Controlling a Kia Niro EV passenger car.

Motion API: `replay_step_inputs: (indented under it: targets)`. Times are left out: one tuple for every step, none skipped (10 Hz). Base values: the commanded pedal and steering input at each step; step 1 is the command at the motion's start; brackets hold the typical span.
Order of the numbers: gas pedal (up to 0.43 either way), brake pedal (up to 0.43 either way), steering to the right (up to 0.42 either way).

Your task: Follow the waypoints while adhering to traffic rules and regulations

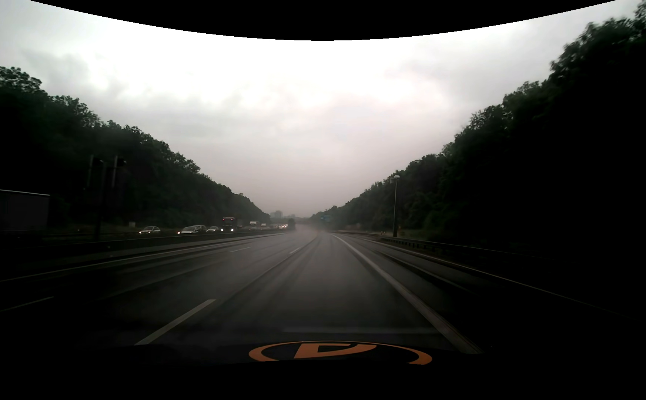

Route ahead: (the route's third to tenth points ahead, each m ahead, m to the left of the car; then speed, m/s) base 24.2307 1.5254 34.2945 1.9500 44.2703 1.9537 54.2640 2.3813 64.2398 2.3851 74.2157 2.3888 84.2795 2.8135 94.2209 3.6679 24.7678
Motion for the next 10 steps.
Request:
replay_step_inputs:
  targets:
    - [0.087, 0.000, -0.002]
    - [0.087, 0.000, -0.003]
    - [0.087, 0.000, -0.003]
    - [0.087, 0.000, -0.003]
    - [0.087, 0.000, -0.003]
    - [0.087, 0.000, -0.003]
    - [0.087, 0.000, -0.002]
    - [0.087, 0.000, -0.002]
    - [0.087, 0.000, -0.002]
    - [0.087, 0.000, -0.002]
